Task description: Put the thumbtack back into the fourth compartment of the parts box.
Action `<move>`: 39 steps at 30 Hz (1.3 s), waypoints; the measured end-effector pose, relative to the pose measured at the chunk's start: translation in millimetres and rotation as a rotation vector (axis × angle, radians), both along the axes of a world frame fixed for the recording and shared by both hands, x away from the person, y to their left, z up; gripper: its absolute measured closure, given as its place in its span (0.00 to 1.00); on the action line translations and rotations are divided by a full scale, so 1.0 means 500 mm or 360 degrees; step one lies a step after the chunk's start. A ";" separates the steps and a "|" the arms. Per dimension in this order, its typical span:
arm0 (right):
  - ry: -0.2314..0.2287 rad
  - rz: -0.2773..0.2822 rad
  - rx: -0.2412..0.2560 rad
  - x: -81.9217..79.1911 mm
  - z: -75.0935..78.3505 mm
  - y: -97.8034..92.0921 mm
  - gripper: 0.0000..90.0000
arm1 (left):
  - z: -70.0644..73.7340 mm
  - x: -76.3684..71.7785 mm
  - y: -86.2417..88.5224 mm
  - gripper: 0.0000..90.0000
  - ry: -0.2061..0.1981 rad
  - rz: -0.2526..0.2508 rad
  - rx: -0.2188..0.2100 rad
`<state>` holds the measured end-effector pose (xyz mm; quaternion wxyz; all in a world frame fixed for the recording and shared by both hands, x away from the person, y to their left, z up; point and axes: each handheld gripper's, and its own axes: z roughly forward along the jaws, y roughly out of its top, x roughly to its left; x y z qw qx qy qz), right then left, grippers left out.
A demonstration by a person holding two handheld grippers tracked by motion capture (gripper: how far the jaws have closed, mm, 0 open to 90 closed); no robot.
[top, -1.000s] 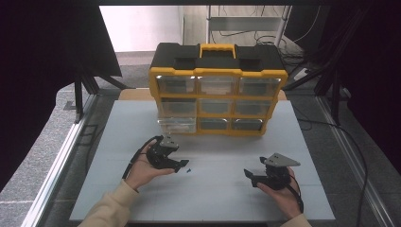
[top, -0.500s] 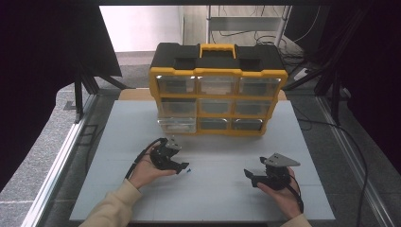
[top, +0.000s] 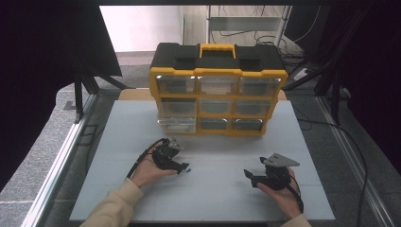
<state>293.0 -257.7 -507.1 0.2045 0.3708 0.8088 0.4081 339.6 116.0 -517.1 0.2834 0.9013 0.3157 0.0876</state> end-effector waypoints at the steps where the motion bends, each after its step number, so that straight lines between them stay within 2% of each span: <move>1: 0.0000 0.0000 0.0000 0.000 0.000 0.000 0.22 | -0.001 0.001 0.000 0.35 0.0000 0.0002 0.0001; 7: 0.0000 -0.0002 -0.0002 0.000 0.000 0.000 0.22 | -0.009 0.003 -0.004 0.35 0.0017 0.0001 0.0013; 14: -0.0001 -0.0001 -0.0008 0.000 -0.001 0.000 0.22 | -0.016 0.006 -0.007 0.36 0.0008 0.0005 0.0044; 24: 0.0000 -0.0002 -0.0019 0.000 -0.001 0.001 0.22 | -0.018 0.005 -0.008 0.39 0.0009 -0.0007 0.0044; 39: 0.0010 -0.0006 -0.0029 0.000 -0.003 0.002 0.22 | -0.017 0.004 -0.005 0.57 0.0049 -0.0076 0.0016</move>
